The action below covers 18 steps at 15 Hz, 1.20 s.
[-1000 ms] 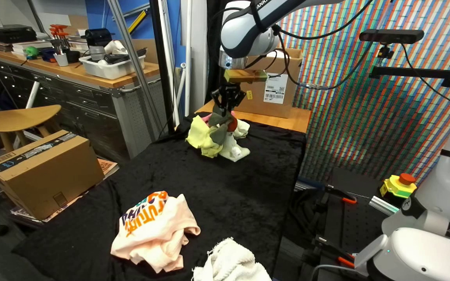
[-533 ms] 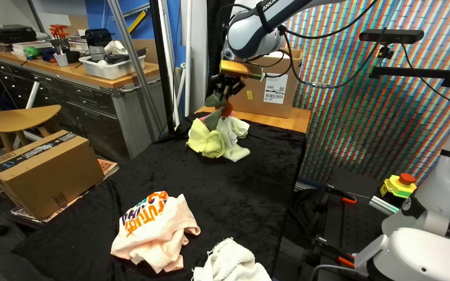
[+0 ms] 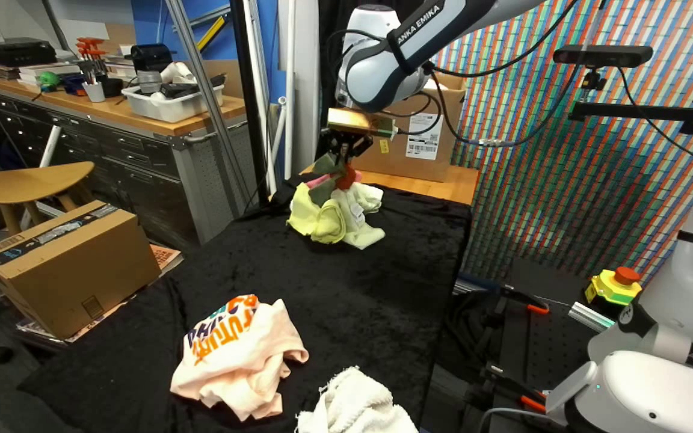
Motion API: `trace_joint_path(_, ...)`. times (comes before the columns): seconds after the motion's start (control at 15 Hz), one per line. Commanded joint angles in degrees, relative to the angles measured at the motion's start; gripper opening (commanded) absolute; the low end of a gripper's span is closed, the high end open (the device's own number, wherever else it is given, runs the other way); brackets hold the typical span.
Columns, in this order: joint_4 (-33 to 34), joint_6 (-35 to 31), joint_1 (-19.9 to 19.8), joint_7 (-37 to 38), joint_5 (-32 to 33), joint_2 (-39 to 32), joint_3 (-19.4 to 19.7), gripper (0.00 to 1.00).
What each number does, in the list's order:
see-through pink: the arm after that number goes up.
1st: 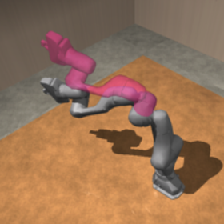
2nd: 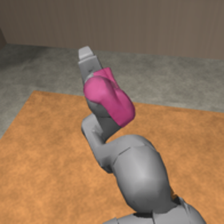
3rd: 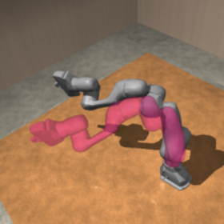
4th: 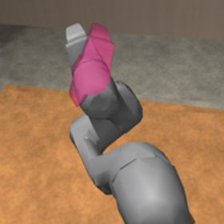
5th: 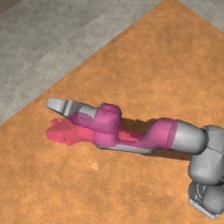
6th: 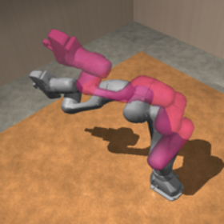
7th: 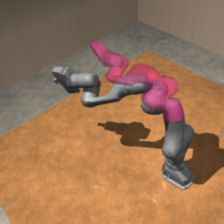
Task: Pile the rope, radish, t-shirts and towels together on the table
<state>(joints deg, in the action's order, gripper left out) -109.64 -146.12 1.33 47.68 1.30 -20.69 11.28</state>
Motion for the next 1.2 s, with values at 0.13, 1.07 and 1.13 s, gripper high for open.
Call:
trace_joint_path(0.13,5.40,1.21,1.39,0.23,-0.31,-6.20,-1.78,0.11)
trace_joint_path(1.07,12.26,9.26,0.89,-0.39,-0.79,-13.63,-1.42,0.42)
trace_joint_path(1.13,12.15,10.06,1.09,-0.31,-0.43,-13.26,-1.31,0.43)
